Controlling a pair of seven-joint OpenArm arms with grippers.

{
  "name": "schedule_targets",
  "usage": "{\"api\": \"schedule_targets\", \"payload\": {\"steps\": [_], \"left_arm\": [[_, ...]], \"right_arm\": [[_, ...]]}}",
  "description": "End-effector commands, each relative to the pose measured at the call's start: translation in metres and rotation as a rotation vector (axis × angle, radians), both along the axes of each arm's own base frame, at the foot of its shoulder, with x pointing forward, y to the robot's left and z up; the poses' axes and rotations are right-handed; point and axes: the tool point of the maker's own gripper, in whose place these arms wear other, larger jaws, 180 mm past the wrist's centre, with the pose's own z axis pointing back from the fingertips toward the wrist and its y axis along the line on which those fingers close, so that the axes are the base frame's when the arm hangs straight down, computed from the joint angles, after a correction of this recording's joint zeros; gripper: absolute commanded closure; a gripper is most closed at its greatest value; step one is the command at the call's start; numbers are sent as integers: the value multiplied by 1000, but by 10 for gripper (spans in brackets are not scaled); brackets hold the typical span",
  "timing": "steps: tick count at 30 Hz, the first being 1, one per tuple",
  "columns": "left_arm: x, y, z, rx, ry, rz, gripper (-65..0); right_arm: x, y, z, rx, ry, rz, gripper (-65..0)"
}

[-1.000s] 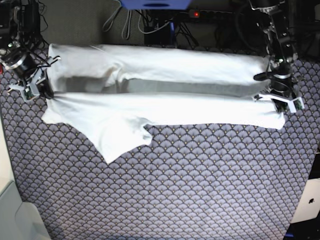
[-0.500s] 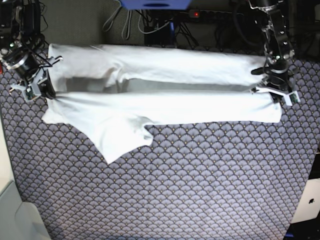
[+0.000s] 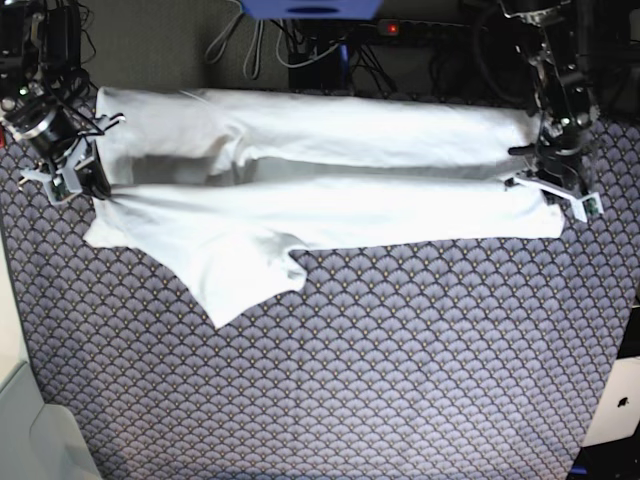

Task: Fold the T-shirt properly
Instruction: 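Lower the folded hem onto the shirt body with both grippers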

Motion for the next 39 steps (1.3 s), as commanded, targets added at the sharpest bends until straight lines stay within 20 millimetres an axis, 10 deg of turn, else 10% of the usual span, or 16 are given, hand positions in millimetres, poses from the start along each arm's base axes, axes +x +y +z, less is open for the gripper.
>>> {"api": "schedule_targets", "payload": {"steps": [1,39], "left_arm": [[9,6,20,37,-60,-7,-4],[-16,13,-14,30,51,-3,-4]], "right_arm": [[8,-4,14,-7,-46,7,0],[-12,-6,3,-13,4,9,0]]}}
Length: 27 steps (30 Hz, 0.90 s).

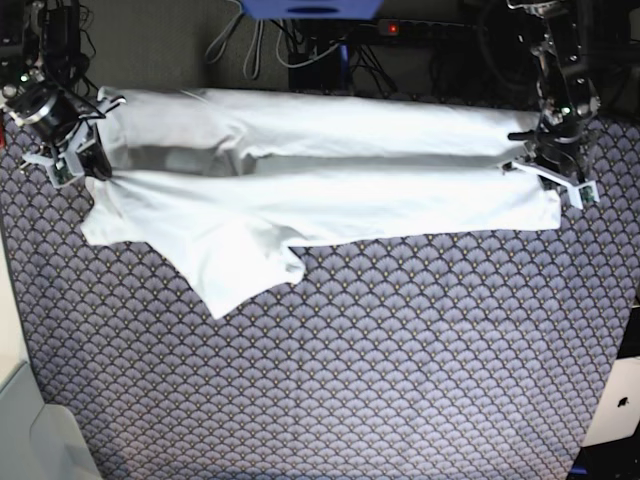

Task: Fold the T-shirt properly
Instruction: 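Lower the folded hem onto the shirt body with both grippers, then release the right gripper and move it to the shirt's side corner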

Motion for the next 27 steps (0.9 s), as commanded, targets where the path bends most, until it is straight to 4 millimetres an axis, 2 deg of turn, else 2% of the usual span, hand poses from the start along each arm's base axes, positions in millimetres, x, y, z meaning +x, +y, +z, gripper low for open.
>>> {"api": "schedule_targets", "payload": {"steps": [1,8,12,21,25,27], "left_arm": [[3,9,8,32,-15,7,-4],[9,16,15,52,-27,2,-4],[11,20,18,63,-29,0,-4],[10,19,17,61,-29,0,-4],[10,19,17,61,-29,0,-5],[10,19,17,61,-28,0,-14]], "right_arm": [[4,-5,12,-7,-40,4,0],[-2,-9,9,-16,-21,8,0],[-6,-18,11,-32,-16,-3,0],[-20,-22,-13,-25,61,-22,0],[-21,-23,-14,-20,64,-29,-64],[-21,-24,-14,-20,63,-30,-121]]}}
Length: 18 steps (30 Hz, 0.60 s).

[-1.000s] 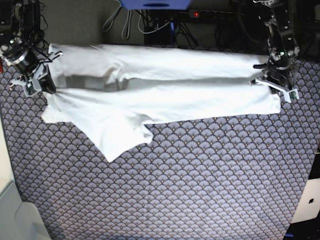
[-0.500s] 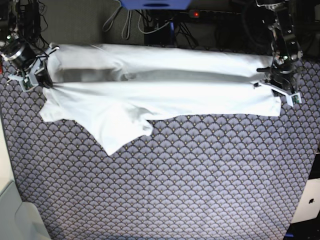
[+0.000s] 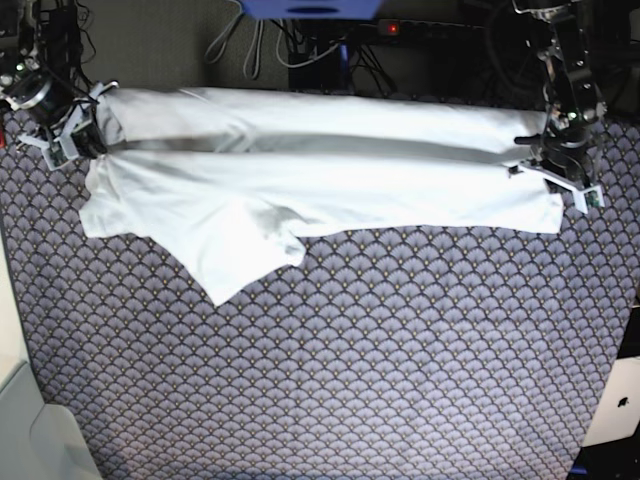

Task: Fold the T-shirt properly
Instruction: 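Release the right gripper and move it to the shirt's side corner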

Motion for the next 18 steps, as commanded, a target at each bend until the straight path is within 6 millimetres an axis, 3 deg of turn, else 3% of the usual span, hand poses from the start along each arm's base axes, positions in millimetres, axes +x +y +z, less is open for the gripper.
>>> {"api": "schedule_targets", "payload": {"steps": [1,5,7,9,14,18], "left_arm": [[7,10,13,40,-35,10,-32],[2,8,7,23,5,11,-225],[-1,7,4,10,31,11,-329],[-1,5,4,4,32,11,-388],[-2,4,3,-2,35,11,-426],[-2,4,2,-4,37,11,-426]], "right_arm": [[7,-5,11,-7,-37,3,-148],[8,-8,13,-12,-42,0,-261],[9,-12,15,-19,-48,-7,-297],[14,-26,25,-37,-78,-44,-310],[25,-53,58,-91,-168,-99,-310],[37,-41,84,-107,-242,-57,-312]]}}
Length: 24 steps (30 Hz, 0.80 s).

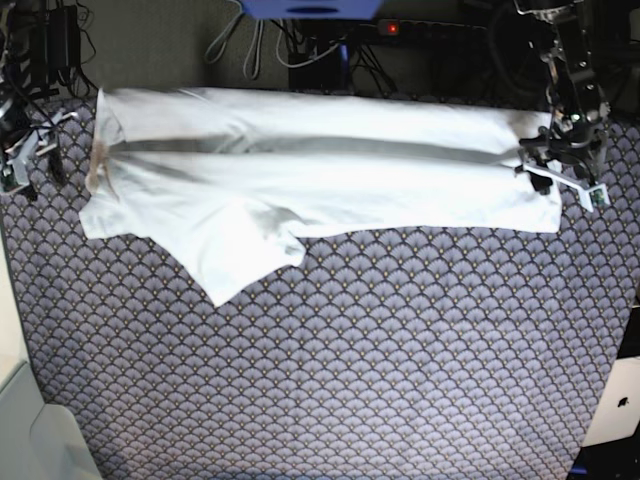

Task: Fold the T-shirt properly
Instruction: 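Release the right gripper and move it to the shirt's side corner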

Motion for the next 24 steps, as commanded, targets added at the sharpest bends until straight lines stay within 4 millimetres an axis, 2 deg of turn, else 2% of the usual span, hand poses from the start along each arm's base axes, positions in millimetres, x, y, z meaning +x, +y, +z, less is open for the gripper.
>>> {"api": "schedule_targets", "payload": {"steps": [1,3,6,11,14,17,20,24], "left_arm": [[4,0,6,5,-14,-12,-426],[4,0,6,5,-14,-12,-426],[4,0,6,4,-14,-12,-426],[4,0,6,8,-10,-14,-426],[7,-10,3,4,-3,-43,-426],[8,-16,1,-1,2,-62,-426],[10,-18,2,-3,-2,-64,-426],[10,-17,2,-2,-2,-61,-426]], "right_arm": [[11,12,19,0,-61,52,-312],[22,46,27,22,-92,137,-314],[37,92,29,29,-76,245,-315],[80,143,19,-7,10,344,-315],[102,164,19,-34,41,419,-315],[135,168,23,-16,45,385,-315],[161,162,23,0,65,342,-315],[185,156,12,53,105,297,-315]]}}
